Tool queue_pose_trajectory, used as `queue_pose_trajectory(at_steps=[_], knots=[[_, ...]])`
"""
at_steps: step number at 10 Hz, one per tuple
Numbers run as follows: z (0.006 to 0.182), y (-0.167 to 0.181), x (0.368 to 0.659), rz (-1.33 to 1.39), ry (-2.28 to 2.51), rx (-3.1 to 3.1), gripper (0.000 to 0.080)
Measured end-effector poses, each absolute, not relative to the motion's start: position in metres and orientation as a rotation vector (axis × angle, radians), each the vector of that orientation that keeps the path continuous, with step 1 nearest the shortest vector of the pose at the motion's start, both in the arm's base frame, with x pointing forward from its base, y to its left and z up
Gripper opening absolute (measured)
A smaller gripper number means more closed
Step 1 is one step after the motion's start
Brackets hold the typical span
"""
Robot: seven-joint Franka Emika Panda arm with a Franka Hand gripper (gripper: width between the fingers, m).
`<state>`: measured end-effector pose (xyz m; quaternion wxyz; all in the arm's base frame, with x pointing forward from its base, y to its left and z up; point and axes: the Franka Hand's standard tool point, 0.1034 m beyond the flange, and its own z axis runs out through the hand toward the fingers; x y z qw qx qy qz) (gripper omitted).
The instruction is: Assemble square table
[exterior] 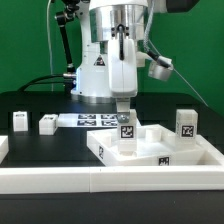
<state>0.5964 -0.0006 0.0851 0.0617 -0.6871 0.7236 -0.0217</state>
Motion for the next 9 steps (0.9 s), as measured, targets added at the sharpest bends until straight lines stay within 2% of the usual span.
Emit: queue_pose_trajectory(at_steps=[1, 2, 3, 4, 9], knots=[[0.0853, -0.0011, 0.5965, -0.07, 2.136, -2.132, 0.0494], [0.086, -0.0028, 0.5975, -0.077, 2.081, -2.18, 0.0494], [0.0862, -0.0025, 0.5983, -0.095, 1.962, -2.287, 0.0614], [0.0859, -0.0001, 0.5987, -0.111, 1.828, -2.396, 0.0642], [0.0856, 0.0005, 0.5986, -0.148, 1.34, -2.719, 0.0649]])
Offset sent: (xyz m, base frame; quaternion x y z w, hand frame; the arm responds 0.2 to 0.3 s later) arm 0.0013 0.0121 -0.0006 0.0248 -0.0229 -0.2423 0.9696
